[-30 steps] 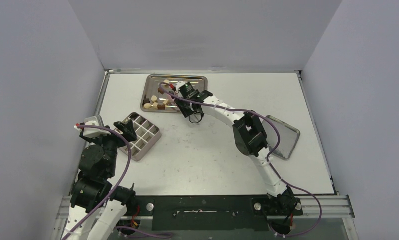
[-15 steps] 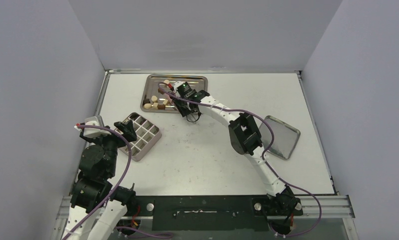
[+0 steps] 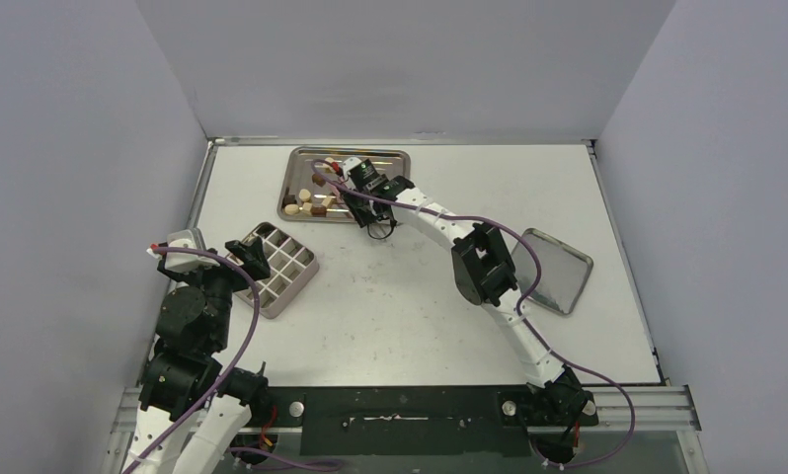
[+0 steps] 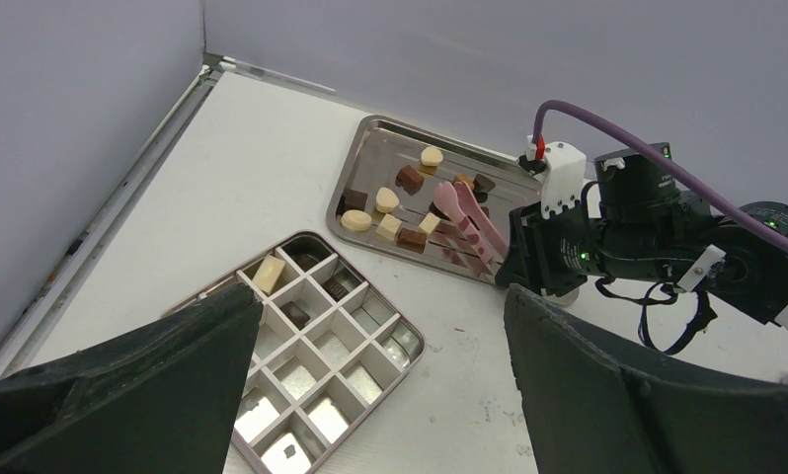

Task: Pack the chocolate
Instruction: Pick up the fake chocolate from the plate.

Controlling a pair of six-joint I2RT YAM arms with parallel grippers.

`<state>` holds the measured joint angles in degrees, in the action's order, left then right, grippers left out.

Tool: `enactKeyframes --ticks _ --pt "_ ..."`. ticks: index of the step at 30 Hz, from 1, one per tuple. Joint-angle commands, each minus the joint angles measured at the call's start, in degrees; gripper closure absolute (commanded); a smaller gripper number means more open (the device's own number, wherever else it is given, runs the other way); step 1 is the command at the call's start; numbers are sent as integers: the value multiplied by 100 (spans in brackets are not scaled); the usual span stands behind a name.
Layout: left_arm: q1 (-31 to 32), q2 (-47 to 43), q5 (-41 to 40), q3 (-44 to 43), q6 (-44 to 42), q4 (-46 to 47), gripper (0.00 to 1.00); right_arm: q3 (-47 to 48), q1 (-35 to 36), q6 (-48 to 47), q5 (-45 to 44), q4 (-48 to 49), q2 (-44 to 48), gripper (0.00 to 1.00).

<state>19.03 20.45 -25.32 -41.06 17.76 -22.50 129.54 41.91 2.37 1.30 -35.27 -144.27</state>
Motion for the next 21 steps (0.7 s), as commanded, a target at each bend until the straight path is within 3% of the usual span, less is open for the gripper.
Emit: enactKeyframes --ticks 1,11,21 --pt "-31 -6 1 -55 -53 246 8 287 -38 53 -256 107 -74 71" --pt "-31 -62 -25 -50 -57 244 9 -357 13 118 -350 520 633 80" --pt "-31 -75 -40 -59 -47 243 9 -1210 103 323 -40 1055 1603 81"
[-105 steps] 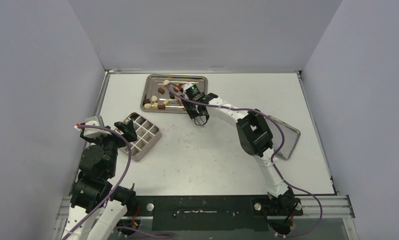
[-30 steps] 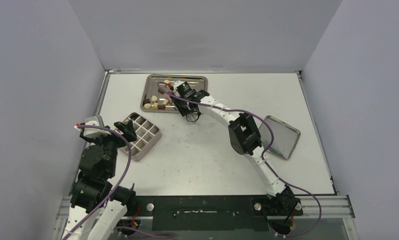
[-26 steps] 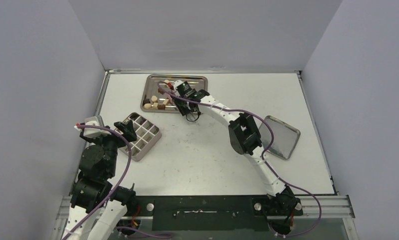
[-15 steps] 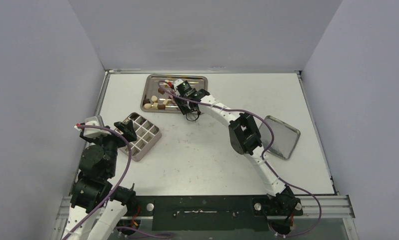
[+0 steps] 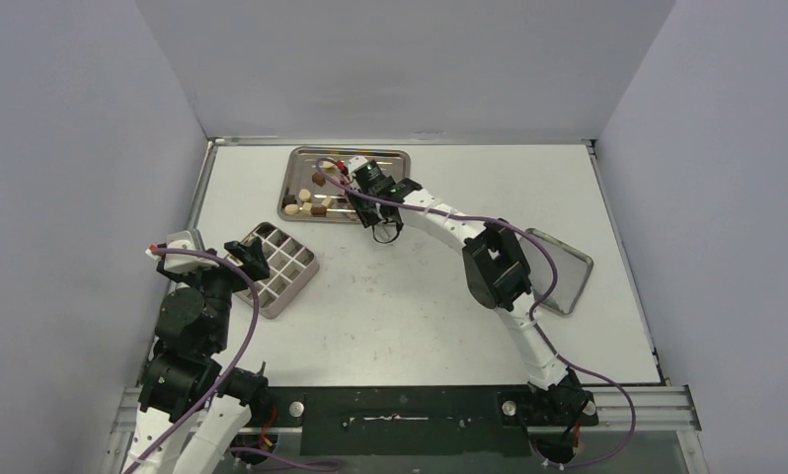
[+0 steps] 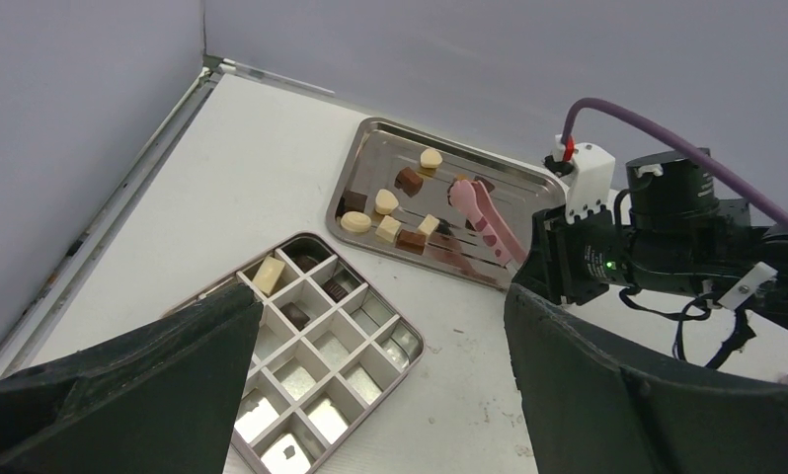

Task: Pack the chocolate
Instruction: Pick up the fake chocolate from the plate, then place the fake chocolate in the packing box.

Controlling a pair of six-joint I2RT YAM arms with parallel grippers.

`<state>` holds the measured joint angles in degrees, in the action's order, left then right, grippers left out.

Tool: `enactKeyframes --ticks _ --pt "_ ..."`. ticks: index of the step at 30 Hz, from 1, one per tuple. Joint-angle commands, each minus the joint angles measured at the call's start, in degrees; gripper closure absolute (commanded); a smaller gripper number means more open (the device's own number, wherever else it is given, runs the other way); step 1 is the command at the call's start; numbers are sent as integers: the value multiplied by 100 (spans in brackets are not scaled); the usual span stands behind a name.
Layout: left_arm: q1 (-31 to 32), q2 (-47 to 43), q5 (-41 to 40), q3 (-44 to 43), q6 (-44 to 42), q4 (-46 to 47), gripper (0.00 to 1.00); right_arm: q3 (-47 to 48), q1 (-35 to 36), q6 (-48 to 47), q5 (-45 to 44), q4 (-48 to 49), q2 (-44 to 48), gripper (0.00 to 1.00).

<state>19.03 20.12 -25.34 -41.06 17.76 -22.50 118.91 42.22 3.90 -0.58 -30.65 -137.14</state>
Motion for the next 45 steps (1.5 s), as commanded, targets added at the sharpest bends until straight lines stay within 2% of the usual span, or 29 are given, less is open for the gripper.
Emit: enactKeyframes --ticks 1,11,18,25,35,45 --pt "-31 -43 -35 -58 -45 248 9 -214 76 185 222 634 969 82" --pt "-32 -70 -186 -89 -27 210 9 -766 405 462 616 970 1436 82" --pt "-31 -130 -461 -182 8 69 9 -1310 860 829 1153 1496 1746 82" --pt "-31 -174 -609 -226 34 -7 9 -1504 1472 912 1178 1606 1761 82" --pt "-31 -187 -621 -221 35 -9 9 -1535 1904 982 1146 1599 1588 82" --pt "-31 -183 -609 -227 35 -9 9 -1301 1941 955 1205 1404 1330 77"
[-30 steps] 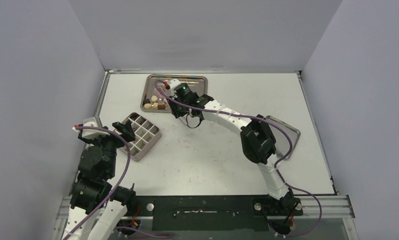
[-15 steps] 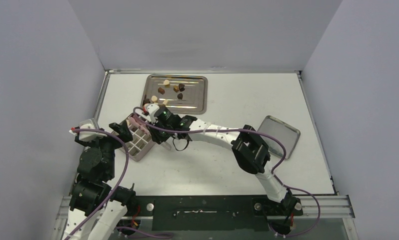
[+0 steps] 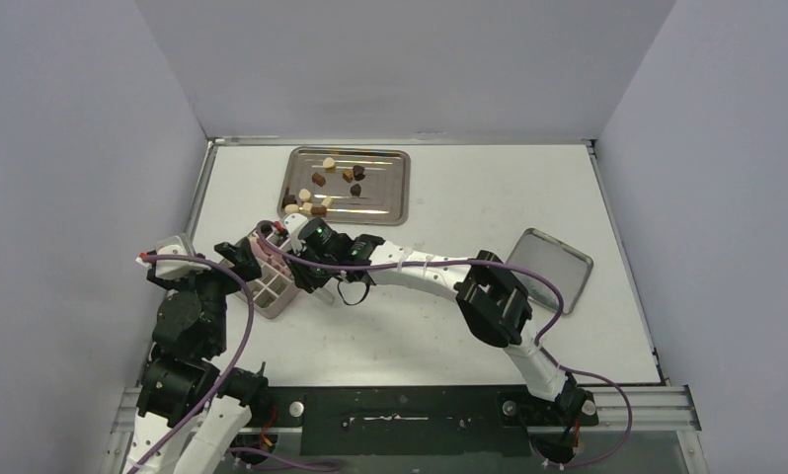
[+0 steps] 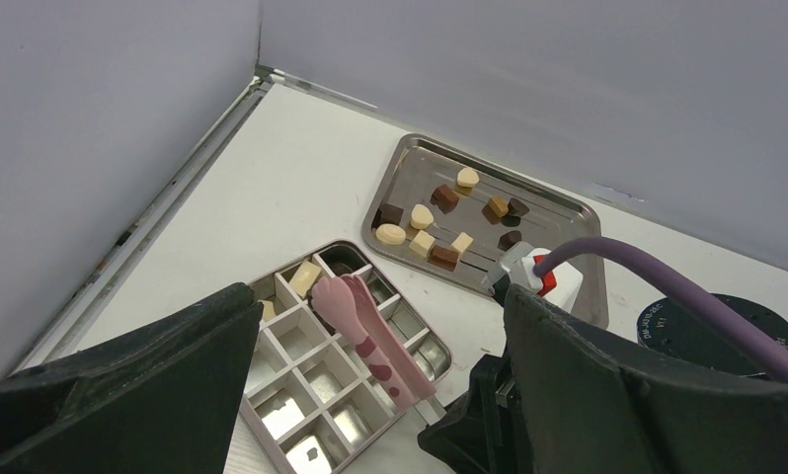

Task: Pack the chocolate
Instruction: Place the fake chocolate in the packing box.

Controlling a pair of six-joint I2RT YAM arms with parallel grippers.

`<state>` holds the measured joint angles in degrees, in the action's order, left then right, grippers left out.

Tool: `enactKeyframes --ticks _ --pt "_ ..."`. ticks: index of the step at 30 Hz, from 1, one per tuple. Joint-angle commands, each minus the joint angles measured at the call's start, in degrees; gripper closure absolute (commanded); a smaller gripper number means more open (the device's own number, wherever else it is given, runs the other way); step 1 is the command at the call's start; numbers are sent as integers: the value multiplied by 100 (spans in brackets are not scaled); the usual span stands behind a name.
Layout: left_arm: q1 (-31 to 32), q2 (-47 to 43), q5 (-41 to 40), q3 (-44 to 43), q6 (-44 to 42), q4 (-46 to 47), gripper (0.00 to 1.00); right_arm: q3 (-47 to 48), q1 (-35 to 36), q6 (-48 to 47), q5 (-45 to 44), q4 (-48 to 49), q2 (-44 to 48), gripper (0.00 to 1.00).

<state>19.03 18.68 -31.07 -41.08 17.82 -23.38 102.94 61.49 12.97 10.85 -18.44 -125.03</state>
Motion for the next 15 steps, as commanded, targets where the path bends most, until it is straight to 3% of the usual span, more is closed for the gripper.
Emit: enactKeyframes --ticks 1,15 --pt "-31 -39 -38 -221 28 74 9 324 12 44 84 162 93 76" --pt "-39 -48 -22 -213 28 83 9 644 36 -14 451 -94 -223 72"
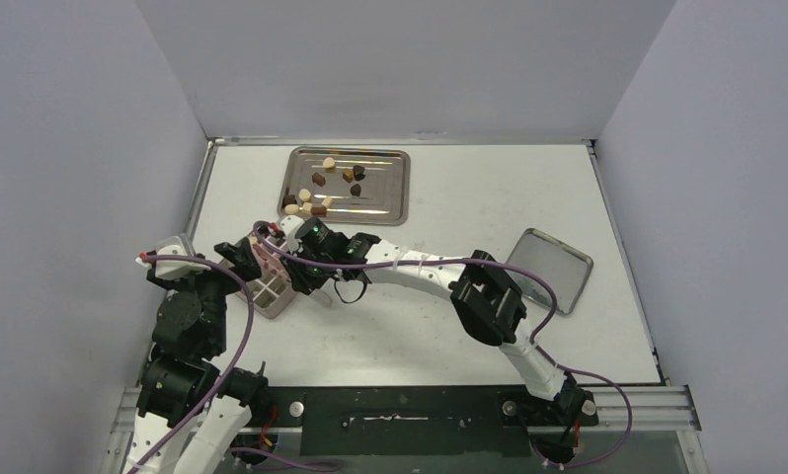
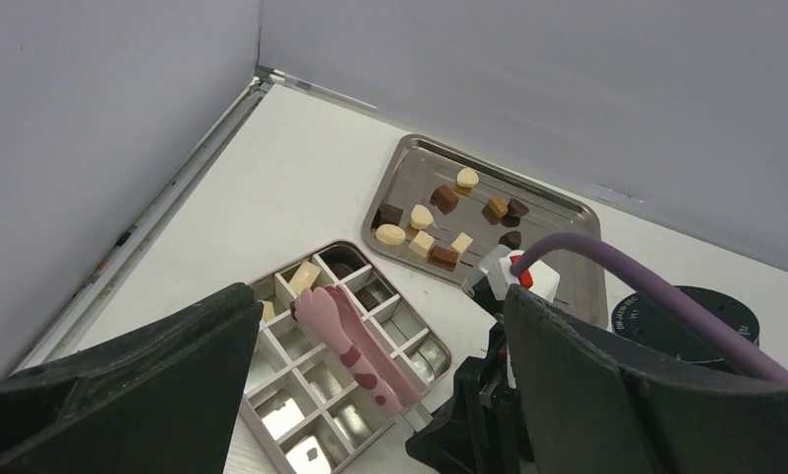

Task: Pack the chocolate
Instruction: Place the fake chocolate in the packing box.

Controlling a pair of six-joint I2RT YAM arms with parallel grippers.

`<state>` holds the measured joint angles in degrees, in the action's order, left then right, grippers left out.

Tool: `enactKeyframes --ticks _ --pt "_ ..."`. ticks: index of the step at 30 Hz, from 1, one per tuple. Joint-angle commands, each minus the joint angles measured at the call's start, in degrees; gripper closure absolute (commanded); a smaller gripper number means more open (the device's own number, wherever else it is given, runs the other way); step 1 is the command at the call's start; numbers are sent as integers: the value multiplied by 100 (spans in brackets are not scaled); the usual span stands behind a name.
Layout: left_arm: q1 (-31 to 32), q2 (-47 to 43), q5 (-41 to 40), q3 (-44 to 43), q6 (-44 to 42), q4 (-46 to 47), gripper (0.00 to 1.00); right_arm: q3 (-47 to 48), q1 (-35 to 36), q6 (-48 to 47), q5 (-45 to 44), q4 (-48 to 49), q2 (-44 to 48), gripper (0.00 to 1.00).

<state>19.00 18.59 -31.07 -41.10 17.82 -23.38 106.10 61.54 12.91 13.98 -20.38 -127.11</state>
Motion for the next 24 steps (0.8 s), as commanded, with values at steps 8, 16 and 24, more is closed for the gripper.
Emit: enactKeyframes --ticks 8,16,24 --pt "-37 -40 9 -210 11 79 9 341 29 -3 28 122 43 68" --pt "-37 -51 22 -208 11 79 9 354 25 -7 2 109 46 64" --pt "-37 -40 29 -204 12 79 9 346 17 -40 -64 105 229 67"
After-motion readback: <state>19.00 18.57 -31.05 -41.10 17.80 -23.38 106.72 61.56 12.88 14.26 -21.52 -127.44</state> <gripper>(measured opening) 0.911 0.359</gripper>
